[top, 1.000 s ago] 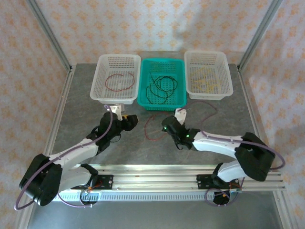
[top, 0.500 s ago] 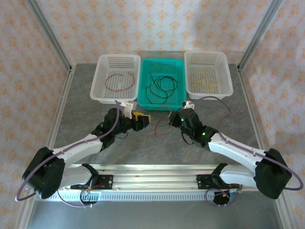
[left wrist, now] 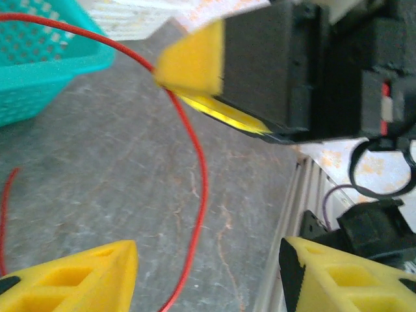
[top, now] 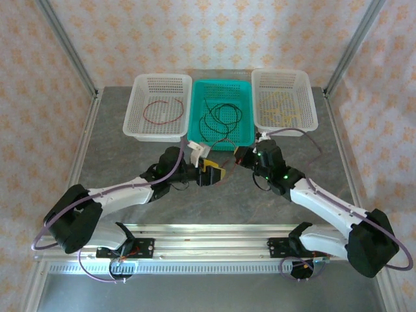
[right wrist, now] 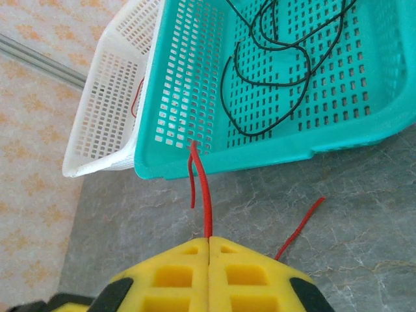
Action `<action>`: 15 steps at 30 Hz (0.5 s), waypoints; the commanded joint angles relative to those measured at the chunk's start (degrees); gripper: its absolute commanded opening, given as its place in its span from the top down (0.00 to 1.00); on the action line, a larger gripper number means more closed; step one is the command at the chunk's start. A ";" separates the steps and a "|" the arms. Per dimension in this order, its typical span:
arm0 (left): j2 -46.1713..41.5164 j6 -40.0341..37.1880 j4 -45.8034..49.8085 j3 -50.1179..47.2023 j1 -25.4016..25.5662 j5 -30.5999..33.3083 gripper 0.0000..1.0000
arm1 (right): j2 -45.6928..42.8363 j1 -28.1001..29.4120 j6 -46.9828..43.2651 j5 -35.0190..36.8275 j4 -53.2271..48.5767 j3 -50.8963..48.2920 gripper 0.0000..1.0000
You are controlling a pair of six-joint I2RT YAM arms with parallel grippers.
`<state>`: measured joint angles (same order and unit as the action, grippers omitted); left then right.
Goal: Untangle the cables
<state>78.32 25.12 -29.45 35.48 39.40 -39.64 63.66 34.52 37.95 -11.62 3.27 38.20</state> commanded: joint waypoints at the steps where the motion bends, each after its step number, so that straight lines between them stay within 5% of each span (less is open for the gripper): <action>1: 1.77 -2.05 -2.63 2.41 1.82 -2.73 0.39 | 1.04 -0.33 2.72 -1.74 -1.87 2.85 0.97; 15: 8.35 -3.87 -3.12 4.36 3.94 1.47 0.42 | 1.17 -0.51 5.49 -4.35 -0.46 2.85 0.98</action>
<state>85.84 23.57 -30.37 38.00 42.78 -39.44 65.10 34.33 42.59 -15.09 2.96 39.33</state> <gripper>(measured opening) 0.587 0.040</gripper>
